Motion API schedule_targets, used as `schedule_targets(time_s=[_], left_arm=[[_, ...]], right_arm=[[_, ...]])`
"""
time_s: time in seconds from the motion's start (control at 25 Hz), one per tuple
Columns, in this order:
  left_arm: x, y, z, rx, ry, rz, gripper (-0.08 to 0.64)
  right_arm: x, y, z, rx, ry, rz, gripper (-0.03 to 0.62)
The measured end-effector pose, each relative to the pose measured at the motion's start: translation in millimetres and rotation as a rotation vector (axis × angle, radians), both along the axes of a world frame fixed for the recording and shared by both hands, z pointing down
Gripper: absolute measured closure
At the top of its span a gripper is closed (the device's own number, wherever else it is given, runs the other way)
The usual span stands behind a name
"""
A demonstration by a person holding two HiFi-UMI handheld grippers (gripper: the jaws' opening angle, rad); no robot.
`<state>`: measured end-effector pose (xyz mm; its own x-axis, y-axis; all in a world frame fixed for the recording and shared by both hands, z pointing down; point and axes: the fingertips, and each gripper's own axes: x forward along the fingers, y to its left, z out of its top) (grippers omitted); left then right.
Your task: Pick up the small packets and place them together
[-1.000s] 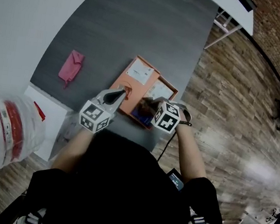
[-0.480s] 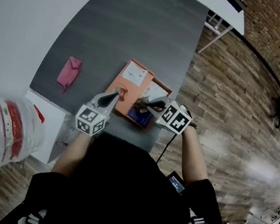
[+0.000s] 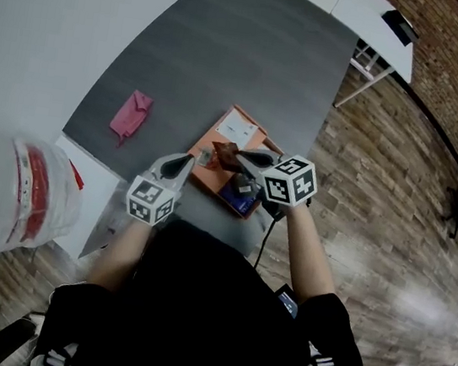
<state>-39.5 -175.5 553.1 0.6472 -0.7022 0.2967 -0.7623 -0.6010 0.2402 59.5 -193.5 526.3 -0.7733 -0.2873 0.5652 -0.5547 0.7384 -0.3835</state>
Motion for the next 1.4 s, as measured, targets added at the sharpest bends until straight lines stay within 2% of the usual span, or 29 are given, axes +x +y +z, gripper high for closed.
schedule_targets(time_s=[0.2, 0.36, 0.56, 0.68, 0.92, 1.08, 1.2, 1.4], left_arm=[[-10.9, 4.4, 0.8, -0.002, -0.004, -0.026, 0.561], [-14.1, 7.3, 3.2, -0.009, -0.007, -0.028, 0.561], [-9.2, 8.2, 6.0, -0.015, -0.018, 0.000, 0.561], [-3.9, 7.2, 6.5, -0.014, -0.022, 0.026, 0.561], [4.1, 4.3, 9.0, -0.021, -0.024, 0.066, 0.561], [7.0, 0.1, 10.3, -0.024, -0.027, 0.084, 0.561], [9.9, -3.5, 10.8, -0.023, -0.027, 0.099, 0.561], [19.1, -9.7, 11.4, -0.023, -0.029, 0.133, 0.561]], right_arm=[[-12.9, -15.9, 10.5, -0.123, -0.154, 0.176, 0.589], [-14.8, -21.3, 19.2, -0.269, -0.319, 0.332, 0.589], [-8.6, -23.7, 50.5, -0.403, -0.387, 0.511, 0.589], [-8.6, -23.6, 62.7, -0.464, -0.427, 0.582, 0.589], [-10.6, -23.3, 77.8, -0.401, -0.292, 0.608, 0.570], [-12.5, -24.7, 77.0, -0.359, -0.238, 0.582, 0.443], [-16.1, -19.7, 75.0, -0.300, -0.148, 0.498, 0.377], [-16.3, -8.5, 76.8, -0.115, 0.143, 0.286, 0.336]])
